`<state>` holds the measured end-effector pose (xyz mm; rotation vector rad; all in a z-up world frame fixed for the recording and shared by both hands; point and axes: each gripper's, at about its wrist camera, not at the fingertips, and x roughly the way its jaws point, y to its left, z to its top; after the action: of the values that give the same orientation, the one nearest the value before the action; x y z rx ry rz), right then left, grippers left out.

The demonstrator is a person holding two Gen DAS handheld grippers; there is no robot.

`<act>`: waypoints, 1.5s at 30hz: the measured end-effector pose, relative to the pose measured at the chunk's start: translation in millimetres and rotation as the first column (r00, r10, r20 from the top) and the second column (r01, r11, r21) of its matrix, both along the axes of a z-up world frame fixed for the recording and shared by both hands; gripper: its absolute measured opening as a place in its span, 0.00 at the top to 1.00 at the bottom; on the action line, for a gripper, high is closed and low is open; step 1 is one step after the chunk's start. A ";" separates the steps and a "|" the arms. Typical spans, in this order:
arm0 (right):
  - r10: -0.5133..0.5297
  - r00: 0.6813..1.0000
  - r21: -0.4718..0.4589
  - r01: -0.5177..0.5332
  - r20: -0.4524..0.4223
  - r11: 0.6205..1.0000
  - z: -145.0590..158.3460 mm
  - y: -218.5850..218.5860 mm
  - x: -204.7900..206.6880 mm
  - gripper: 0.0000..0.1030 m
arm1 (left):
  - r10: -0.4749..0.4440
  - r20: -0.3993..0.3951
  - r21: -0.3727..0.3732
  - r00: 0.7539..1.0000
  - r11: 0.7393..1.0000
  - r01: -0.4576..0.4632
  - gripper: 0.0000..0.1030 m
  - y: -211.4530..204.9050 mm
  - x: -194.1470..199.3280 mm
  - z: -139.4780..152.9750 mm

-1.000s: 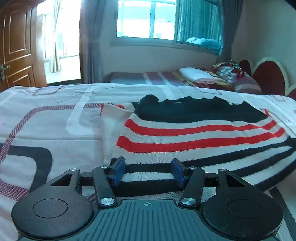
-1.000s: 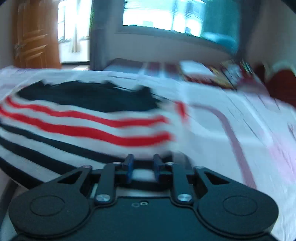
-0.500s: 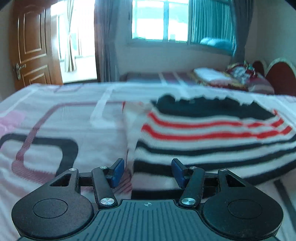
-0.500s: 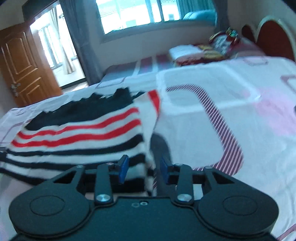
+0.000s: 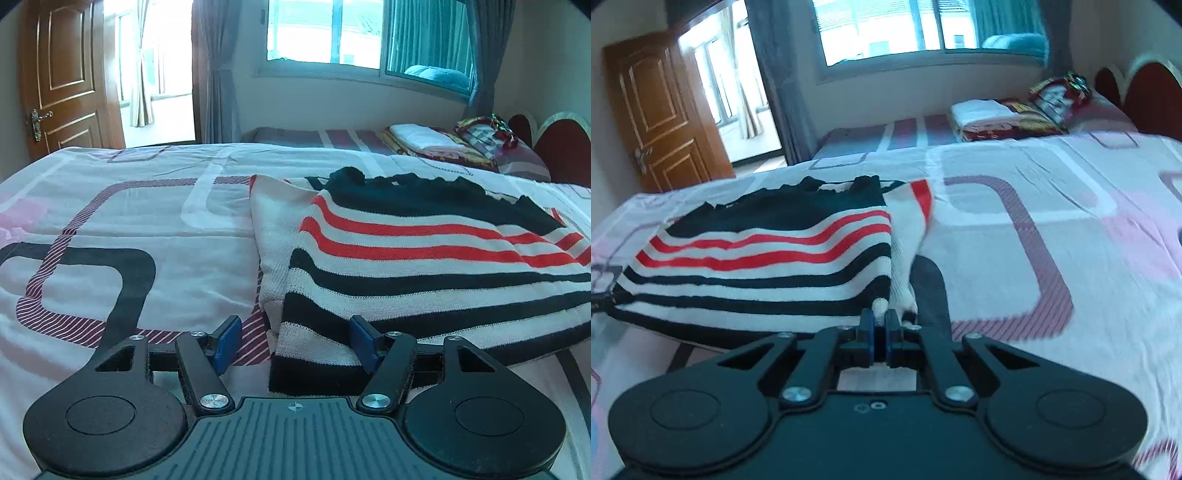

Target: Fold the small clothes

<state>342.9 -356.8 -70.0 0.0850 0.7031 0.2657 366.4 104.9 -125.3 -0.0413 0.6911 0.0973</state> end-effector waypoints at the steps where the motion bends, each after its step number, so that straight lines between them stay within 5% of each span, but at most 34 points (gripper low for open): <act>1: -0.018 1.000 0.005 0.018 -0.017 1.000 -8.5 -1.4 0.5 0.94 | -0.005 -0.004 0.001 1.000 1.000 0.005 0.38 1.0 -0.3 0.4; 3: -0.079 0.996 0.037 0.081 -0.047 0.996 -25.1 -7.8 4.6 0.89 | 0.012 -0.002 0.014 1.000 1.000 -0.012 0.38 4.3 -4.0 5.8; 4: -0.118 0.993 0.044 0.119 -0.028 0.992 -25.8 -9.7 2.7 0.75 | 0.029 0.015 0.040 0.999 0.999 -0.029 0.38 3.8 -8.9 12.0; 6: -0.170 0.984 0.025 0.169 0.043 0.985 -13.0 -5.1 -8.4 0.64 | 0.025 0.076 0.078 0.997 0.997 -0.031 0.38 -3.9 -19.1 28.0; 9: -0.095 0.991 0.017 0.094 0.095 0.995 2.4 28.6 -12.8 0.74 | -0.115 0.131 0.056 0.985 0.993 0.108 0.38 -50.8 -14.2 40.5; 13: 0.132 0.985 -0.057 -0.126 0.112 0.990 -4.1 109.8 0.2 0.82 | -0.284 0.093 0.027 0.954 0.959 0.282 0.38 -114.8 10.6 28.7; 16: 0.214 0.965 -0.095 -0.201 0.152 0.975 -9.6 140.9 1.2 0.84 | -0.280 0.049 -0.050 0.959 0.958 0.283 0.37 -132.9 22.0 14.9; 20: 0.245 0.963 -0.136 -0.230 0.108 0.964 -22.2 140.5 4.3 0.84 | -0.274 0.032 0.012 0.961 0.962 0.273 0.37 -135.2 13.1 -2.7; 25: 0.083 0.991 -0.215 -0.058 0.107 0.975 -27.7 88.9 -5.1 0.85 | -0.210 0.042 0.012 0.977 0.978 0.210 0.37 -83.7 -1.3 -4.5; 28: -0.023 0.996 -0.155 0.037 0.088 0.987 -19.9 49.8 -5.5 0.85 | -0.189 0.080 0.004 0.979 0.982 0.189 0.37 -73.2 5.5 10.8; 31: -0.070 0.982 -0.029 0.076 0.174 0.997 0.7 47.4 -0.9 0.79 | -0.189 0.099 0.029 0.977 0.982 0.187 0.37 -82.6 34.7 19.7; 36: 0.025 0.991 -0.009 -0.024 0.128 1.000 -8.8 94.3 38.4 0.78 | -0.160 0.056 0.004 0.986 0.987 0.160 0.37 -84.2 68.8 16.4; 42: 0.154 0.977 0.000 -0.155 0.146 0.988 -21.1 140.5 44.0 0.74 | -0.272 0.050 0.054 0.961 0.962 0.269 0.37 -136.2 70.4 5.2; 44: 0.178 0.973 -0.055 -0.171 0.147 0.984 -22.0 142.6 45.6 0.76 | -0.253 0.063 0.075 0.965 0.966 0.248 0.28 -129.5 68.0 1.3; 45: 0.180 0.972 -0.083 -0.169 0.151 0.982 -20.0 137.4 47.3 0.77 | -0.214 0.070 0.097 0.974 0.974 0.207 0.13 -120.5 66.0 1.2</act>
<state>390.2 -219.4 -90.0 -0.0645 0.5620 0.4119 432.4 -15.7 -124.1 0.1129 0.6070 -0.0771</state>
